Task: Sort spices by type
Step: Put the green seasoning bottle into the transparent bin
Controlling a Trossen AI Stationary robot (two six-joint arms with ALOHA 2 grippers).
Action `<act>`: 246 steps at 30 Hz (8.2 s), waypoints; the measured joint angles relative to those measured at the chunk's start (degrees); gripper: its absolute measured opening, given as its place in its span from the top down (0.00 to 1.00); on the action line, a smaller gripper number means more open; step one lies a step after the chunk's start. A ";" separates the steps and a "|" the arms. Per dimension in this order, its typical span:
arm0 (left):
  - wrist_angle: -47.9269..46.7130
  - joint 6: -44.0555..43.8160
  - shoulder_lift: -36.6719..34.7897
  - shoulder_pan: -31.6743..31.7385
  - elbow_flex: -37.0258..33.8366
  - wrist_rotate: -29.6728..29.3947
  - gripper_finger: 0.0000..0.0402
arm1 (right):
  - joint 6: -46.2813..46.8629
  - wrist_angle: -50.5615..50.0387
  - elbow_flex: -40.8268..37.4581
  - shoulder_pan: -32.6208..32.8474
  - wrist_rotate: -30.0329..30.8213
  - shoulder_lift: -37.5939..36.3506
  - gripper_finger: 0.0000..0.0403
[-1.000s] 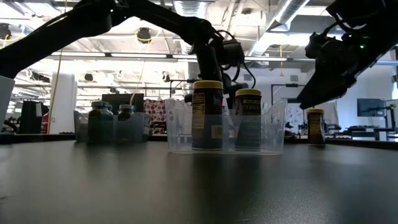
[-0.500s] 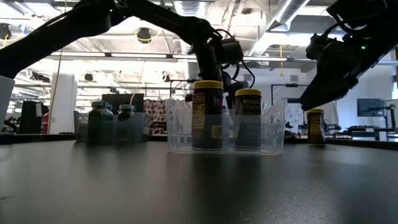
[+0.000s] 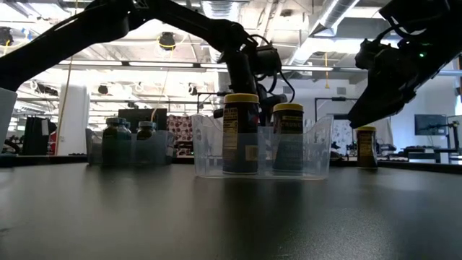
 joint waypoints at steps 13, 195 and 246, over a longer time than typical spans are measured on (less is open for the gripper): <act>0.05 0.17 0.00 0.50 0.00 -0.05 0.51 | 0.00 0.04 0.00 0.00 0.00 0.00 0.26; 5.44 77.20 -53.96 25.51 -61.64 16.04 0.50 | 6.07 3.47 0.00 -4.70 -0.70 0.00 0.26; 14.20 79.36 -48.87 30.60 -68.74 18.45 0.50 | 6.05 3.61 0.00 -4.72 -0.61 0.01 0.26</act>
